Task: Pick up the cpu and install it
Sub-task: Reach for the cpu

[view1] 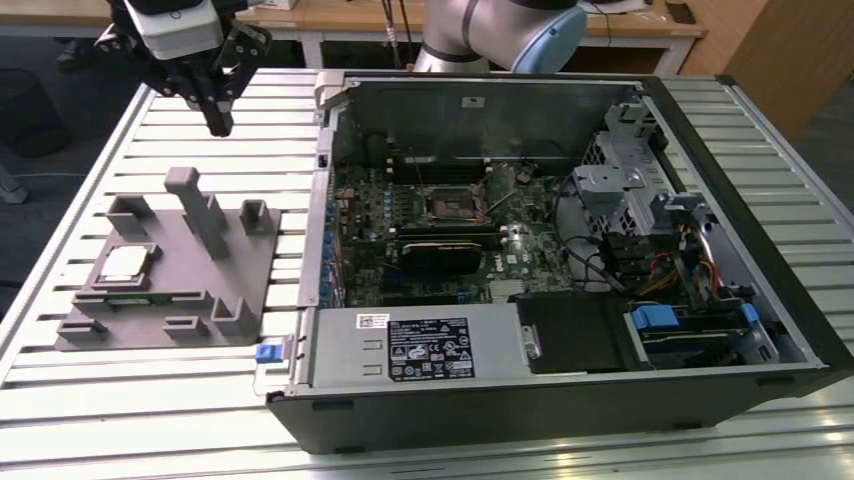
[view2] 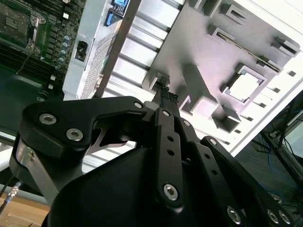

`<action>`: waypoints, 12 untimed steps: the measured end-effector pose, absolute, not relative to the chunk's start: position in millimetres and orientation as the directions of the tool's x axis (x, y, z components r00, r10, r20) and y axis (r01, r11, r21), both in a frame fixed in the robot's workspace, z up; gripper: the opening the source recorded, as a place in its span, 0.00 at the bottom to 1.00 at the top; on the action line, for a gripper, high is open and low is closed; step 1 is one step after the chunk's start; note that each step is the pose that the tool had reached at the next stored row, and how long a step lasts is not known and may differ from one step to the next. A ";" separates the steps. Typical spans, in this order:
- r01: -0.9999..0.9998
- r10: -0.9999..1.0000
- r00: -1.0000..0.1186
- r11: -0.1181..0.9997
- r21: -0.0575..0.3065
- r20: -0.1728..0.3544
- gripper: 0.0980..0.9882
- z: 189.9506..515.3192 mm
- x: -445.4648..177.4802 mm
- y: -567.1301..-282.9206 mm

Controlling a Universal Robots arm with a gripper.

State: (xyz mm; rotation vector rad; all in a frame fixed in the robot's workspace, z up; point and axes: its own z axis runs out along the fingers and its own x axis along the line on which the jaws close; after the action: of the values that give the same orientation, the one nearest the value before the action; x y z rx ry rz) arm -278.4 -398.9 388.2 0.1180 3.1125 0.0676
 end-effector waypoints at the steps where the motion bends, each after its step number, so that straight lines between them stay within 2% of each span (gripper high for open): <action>1: 0.075 0.076 -0.997 0.996 0.044 -0.025 0.01 388.1 -279.7 -398.9; 12: 0.075 0.076 -0.997 0.996 0.044 -0.024 0.01 387.9 -293.6 -399.0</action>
State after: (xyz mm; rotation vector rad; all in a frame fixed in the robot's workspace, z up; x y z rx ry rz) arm -293.6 -399.0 387.9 0.1180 3.1125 0.0676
